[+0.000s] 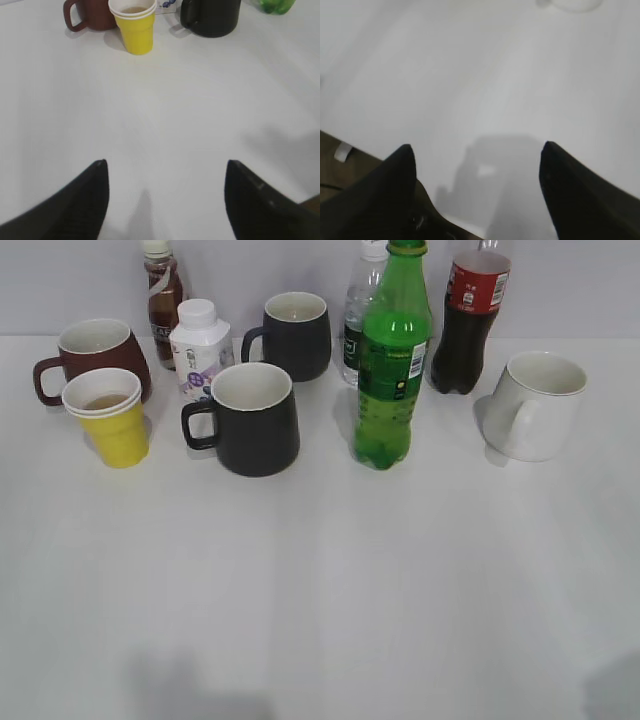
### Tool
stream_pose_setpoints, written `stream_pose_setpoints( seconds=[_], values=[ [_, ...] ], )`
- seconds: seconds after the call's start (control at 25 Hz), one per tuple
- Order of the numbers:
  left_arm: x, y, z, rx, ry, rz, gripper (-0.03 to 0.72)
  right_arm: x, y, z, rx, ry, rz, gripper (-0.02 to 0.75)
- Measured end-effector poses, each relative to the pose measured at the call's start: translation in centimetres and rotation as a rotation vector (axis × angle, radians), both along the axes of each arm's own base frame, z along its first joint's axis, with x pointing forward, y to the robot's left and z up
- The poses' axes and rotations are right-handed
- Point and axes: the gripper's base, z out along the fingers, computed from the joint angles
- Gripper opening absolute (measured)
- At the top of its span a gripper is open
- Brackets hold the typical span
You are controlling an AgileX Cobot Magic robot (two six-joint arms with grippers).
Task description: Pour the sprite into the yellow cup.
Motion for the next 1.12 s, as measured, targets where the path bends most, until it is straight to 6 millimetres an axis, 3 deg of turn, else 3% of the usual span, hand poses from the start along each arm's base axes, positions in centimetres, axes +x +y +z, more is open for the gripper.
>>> stream_pose_setpoints(
  seconds=[0.2,0.88,1.12],
  values=[
    [0.2,0.0,-0.1,-0.003,-0.014,-0.001,0.545,-1.4,-0.7,0.1,0.052,-0.086,0.004,0.574],
    [0.1,0.0,-0.1,-0.002,-0.017,0.016,0.527,-1.5,-0.7,0.1,0.059,-0.087,-0.004,0.574],
    [-0.5,0.1,-0.1,-0.008,-0.060,0.200,0.527,-1.3,-1.0,0.1,0.048,-0.096,-0.318,0.574]
  ],
)
